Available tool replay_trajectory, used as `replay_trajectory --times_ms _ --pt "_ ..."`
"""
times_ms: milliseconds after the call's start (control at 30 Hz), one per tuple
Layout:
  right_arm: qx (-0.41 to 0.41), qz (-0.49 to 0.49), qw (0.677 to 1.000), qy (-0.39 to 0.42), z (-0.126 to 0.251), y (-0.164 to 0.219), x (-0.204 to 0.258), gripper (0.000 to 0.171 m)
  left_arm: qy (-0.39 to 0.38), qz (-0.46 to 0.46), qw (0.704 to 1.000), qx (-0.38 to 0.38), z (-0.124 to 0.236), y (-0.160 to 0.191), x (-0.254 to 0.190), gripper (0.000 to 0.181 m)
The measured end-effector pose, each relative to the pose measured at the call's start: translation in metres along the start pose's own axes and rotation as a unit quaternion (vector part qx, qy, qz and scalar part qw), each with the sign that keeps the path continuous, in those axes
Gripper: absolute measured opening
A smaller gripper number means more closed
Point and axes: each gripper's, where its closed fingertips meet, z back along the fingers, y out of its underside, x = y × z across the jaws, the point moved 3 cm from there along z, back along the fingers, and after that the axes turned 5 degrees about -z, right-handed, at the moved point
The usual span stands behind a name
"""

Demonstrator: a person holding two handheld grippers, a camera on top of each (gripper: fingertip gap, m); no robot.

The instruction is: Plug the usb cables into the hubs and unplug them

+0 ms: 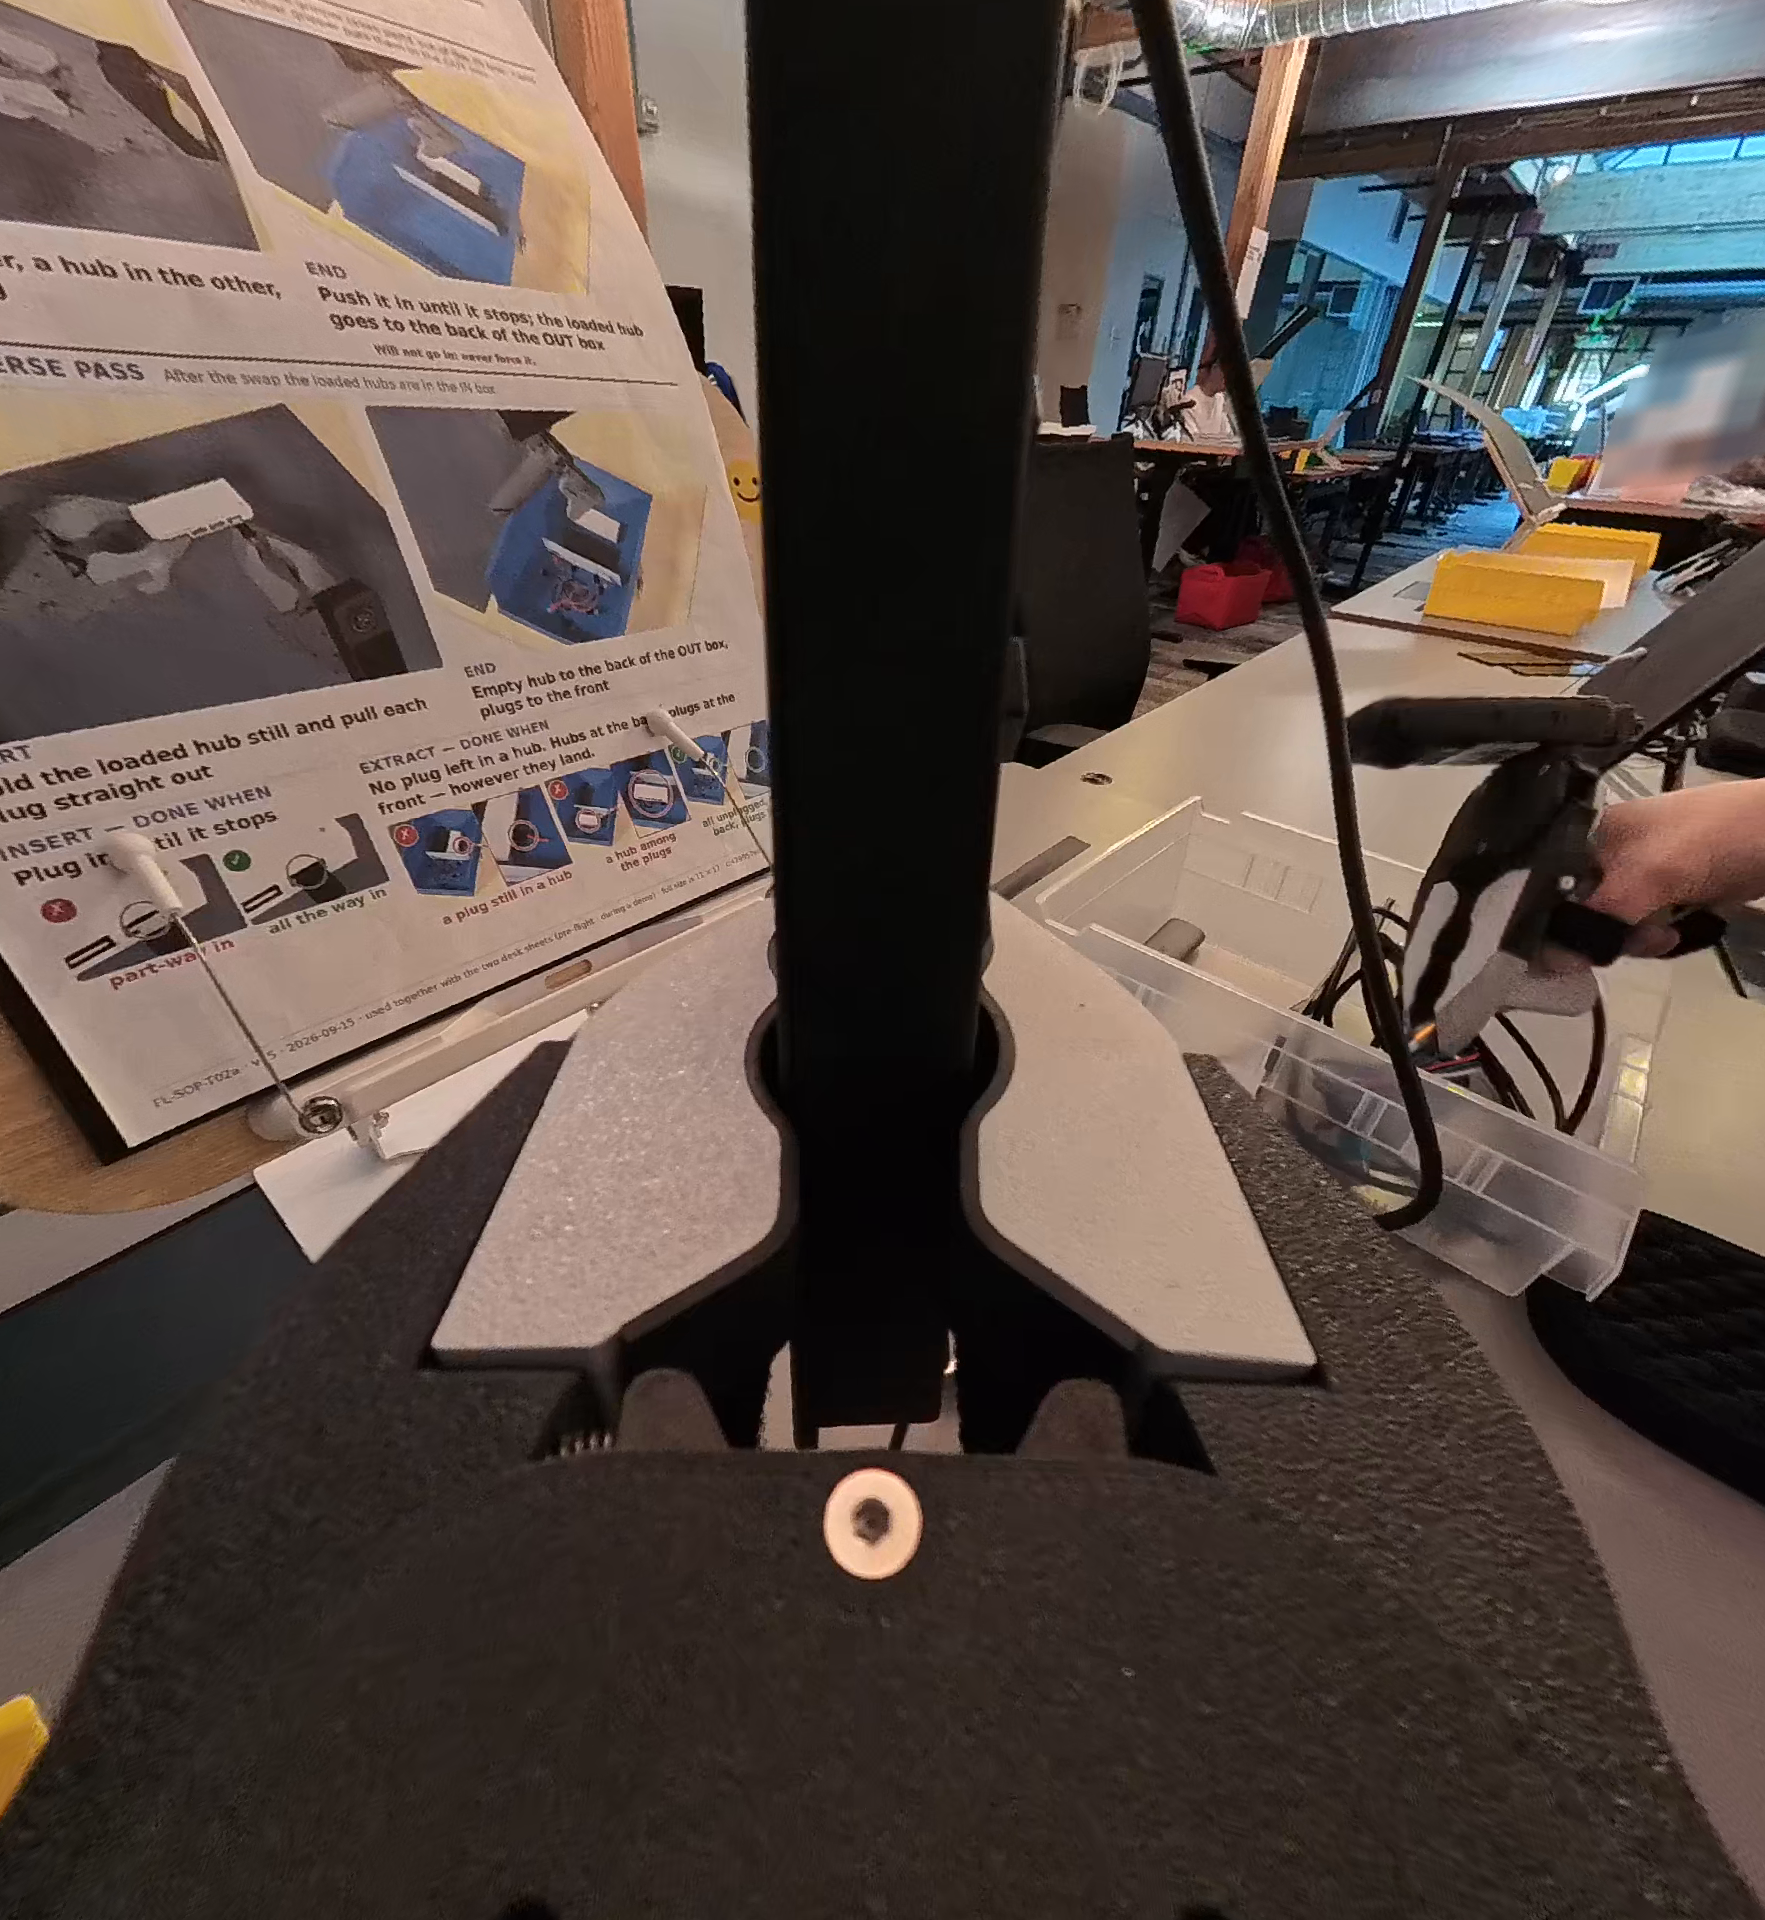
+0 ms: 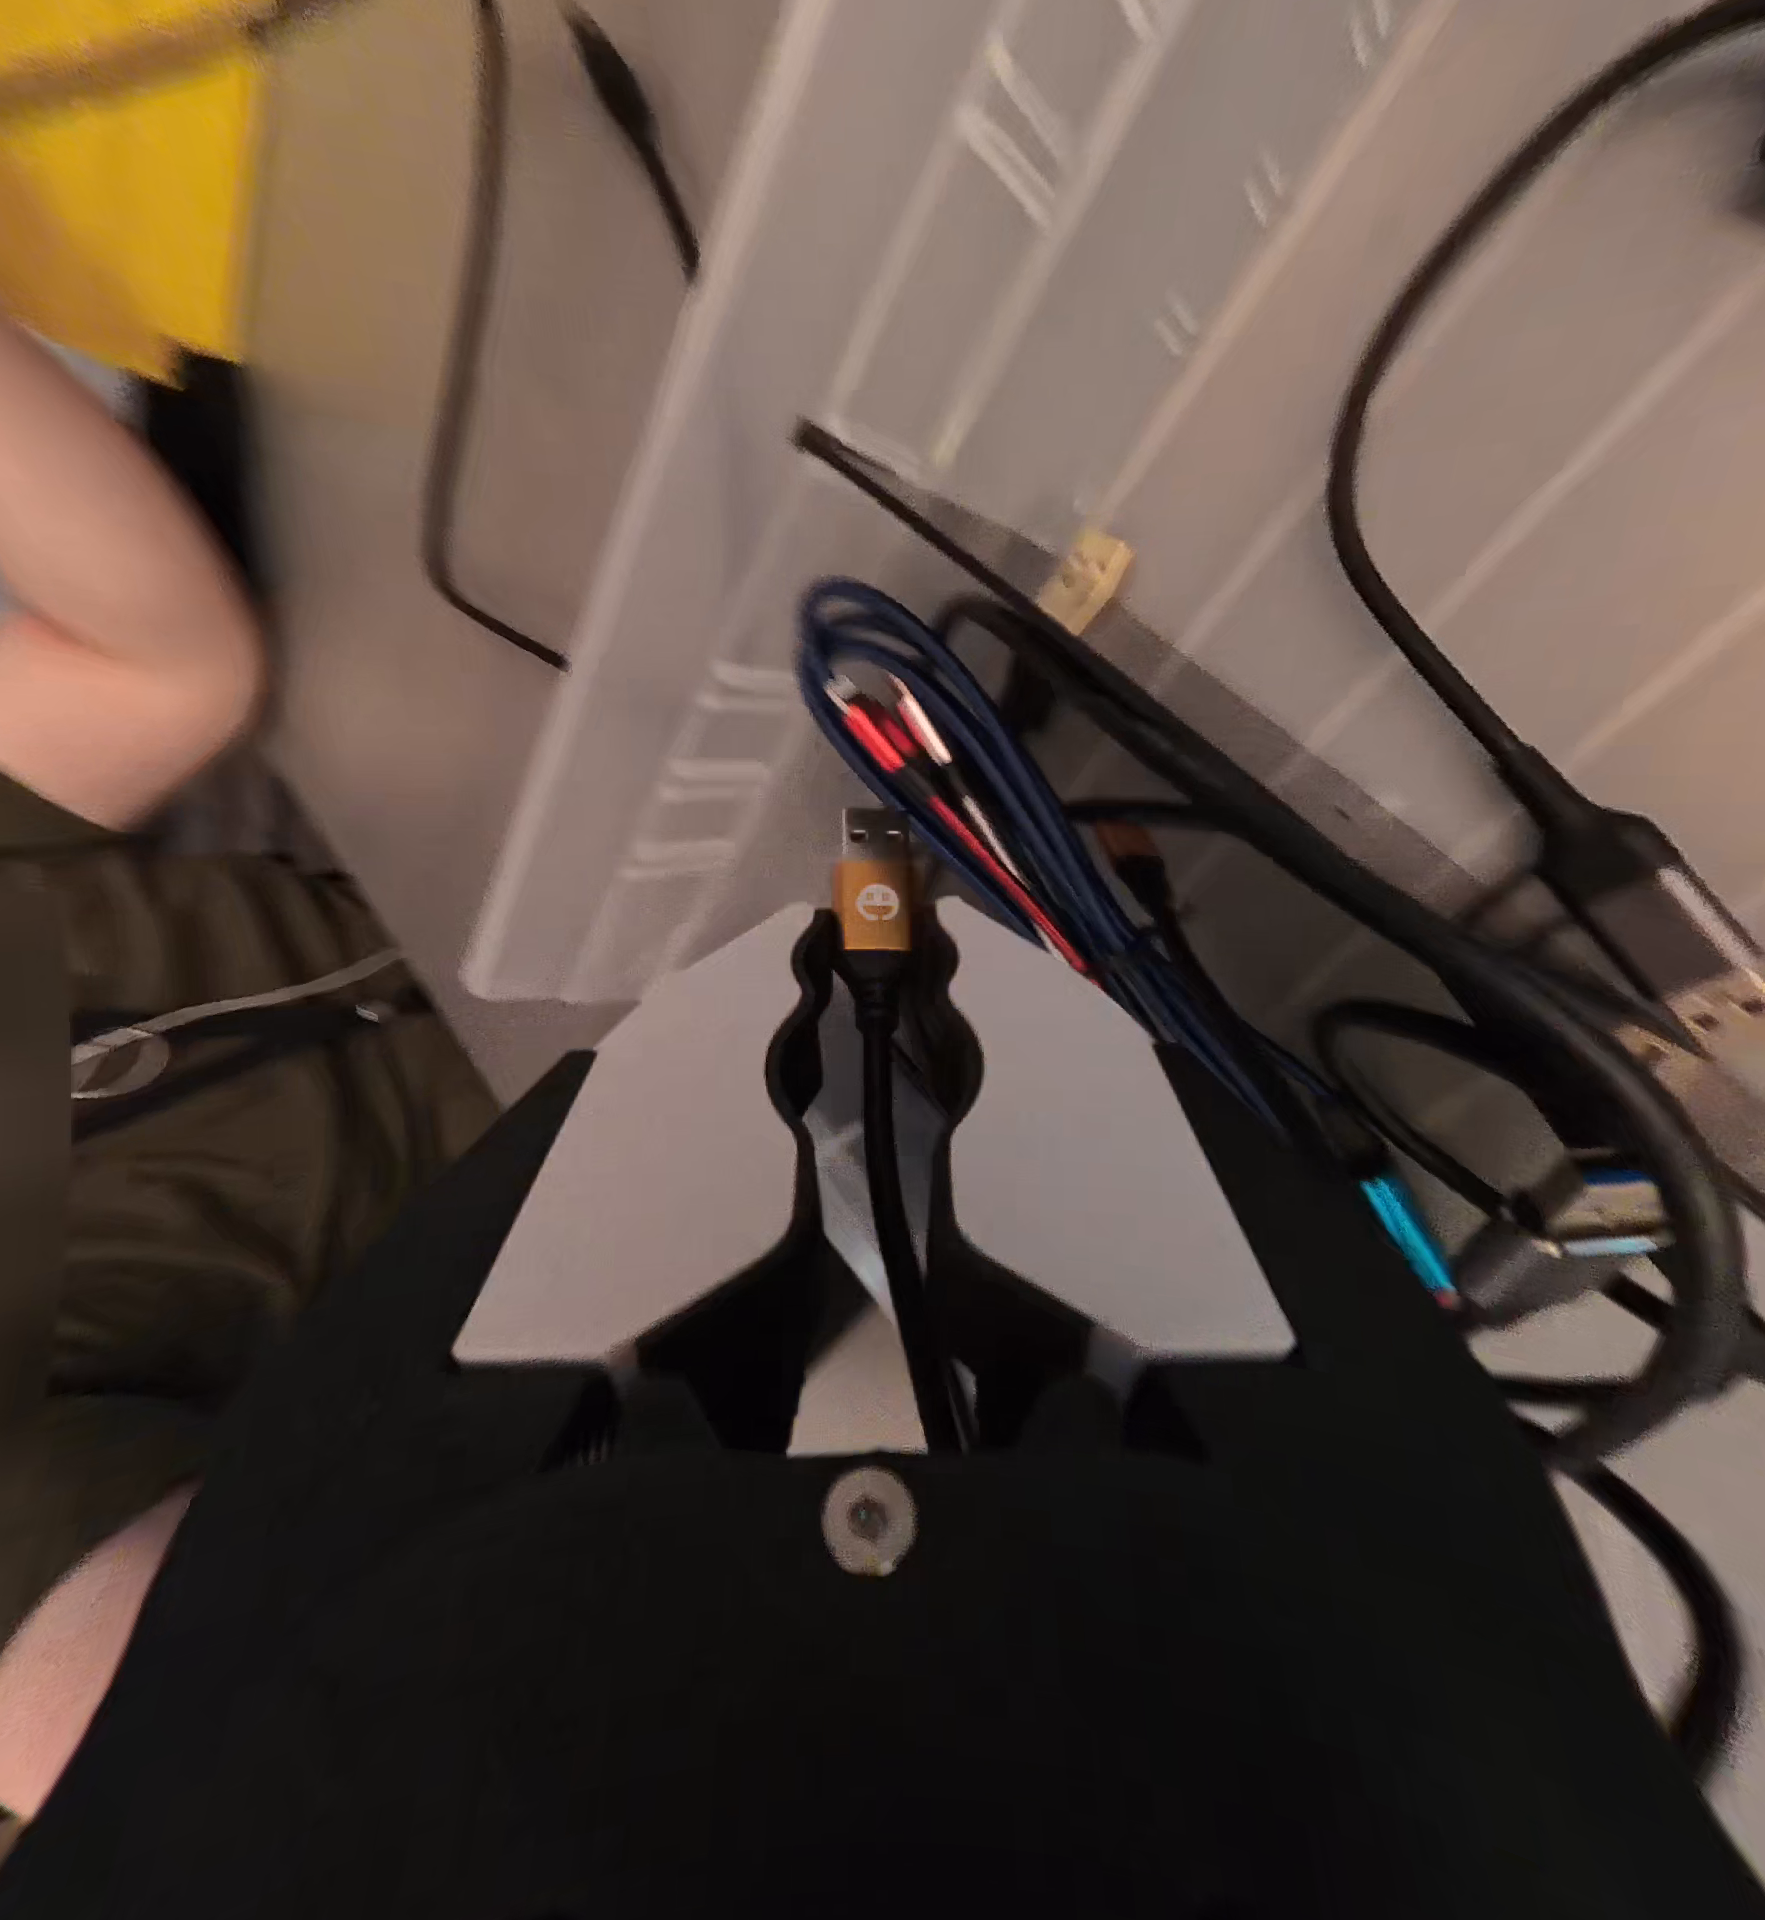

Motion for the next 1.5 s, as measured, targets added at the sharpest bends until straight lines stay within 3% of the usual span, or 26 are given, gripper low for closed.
replay_trajectory --times_ms 67,167,333,467,533,567,633,733,800,933,1067,1167,1233,1333,1433,1500 --pt "0.026 0.025 0.999 0.025 -0.002 0.006 0.0 0.023 0.004 0.003 1.0 0.0 -0.001 0.0 0.0 0.029" --pt "0.01 0.042 0.998 -0.038 0.004 0.0 0.026 0.034 0.006 0.002 1.0 0.002 -0.001 0.001 -0.001 0.029" --pt "-0.106 0.105 0.987 -0.067 0.049 -0.031 0.059 0.034 0.016 -0.004 1.0 0.001 -0.001 -0.001 -0.005 0.027" --pt "-0.265 0.241 0.933 -0.038 0.083 -0.059 0.115 0.036 0.034 -0.01 0.999 0.002 -0.003 -0.002 -0.012 0.03" --pt "-0.34 0.307 0.888 -0.025 0.081 -0.068 0.151 0.058 0.043 -0.008 0.999 0.0 -0.003 -0.003 -0.016 0.029" --pt "-0.364 0.332 0.87 -0.026 0.071 -0.069 0.168 0.069 0.043 -0.008 0.999 0.0 -0.003 -0.004 -0.017 0.026" --pt "-0.37 0.379 0.848 -0.008 0.035 -0.064 0.191 0.07 0.035 -0.016 0.999 -0.001 0.001 -0.006 -0.015 0.03" --pt "-0.308 0.465 0.83 0.004 -0.047 -0.036 0.214 0.071 0.018 -0.021 1.0 -0.004 0.011 -0.011 -0.005 0.027" --pt "-0.265 0.512 0.815 0.052 -0.099 -0.022 0.208 0.071 0.016 -0.016 1.0 -0.01 0.018 -0.014 0.0 0.029" --pt "-0.202 0.482 0.838 0.154 -0.153 -0.027 0.174 0.079 -0.01 -0.024 1.0 -0.006 0.034 -0.017 0.015 0.029" --pt "-0.205 0.297 0.903 0.233 -0.154 -0.061 0.125 0.047 -0.025 -0.023 0.999 -0.016 0.044 -0.021 0.022 0.029" --pt "-0.209 0.224 0.926 0.22 -0.163 -0.073 0.103 0.041 -0.025 -0.017 0.999 -0.019 0.045 -0.021 0.024 0.029" --pt "-0.192 0.199 0.93 0.243 -0.168 -0.074 0.087 0.038 -0.026 -0.018 0.999 -0.017 0.045 -0.02 0.025 0.029" --pt "-0.185 0.19 0.909 0.322 -0.163 -0.078 0.062 0.039 -0.022 -0.015 0.999 -0.02 0.044 -0.021 0.024 0.029" --pt "-0.187 0.146 0.927 0.291 -0.162 -0.081 0.057 0.032 -0.02 -0.02 0.999 -0.019 0.044 -0.022 0.022 0.029" --pt "-0.18 0.114 0.945 0.247 -0.163 -0.081 0.057 0.015 -0.021 -0.023 0.999 -0.018 0.044 -0.022 0.021 0.029"
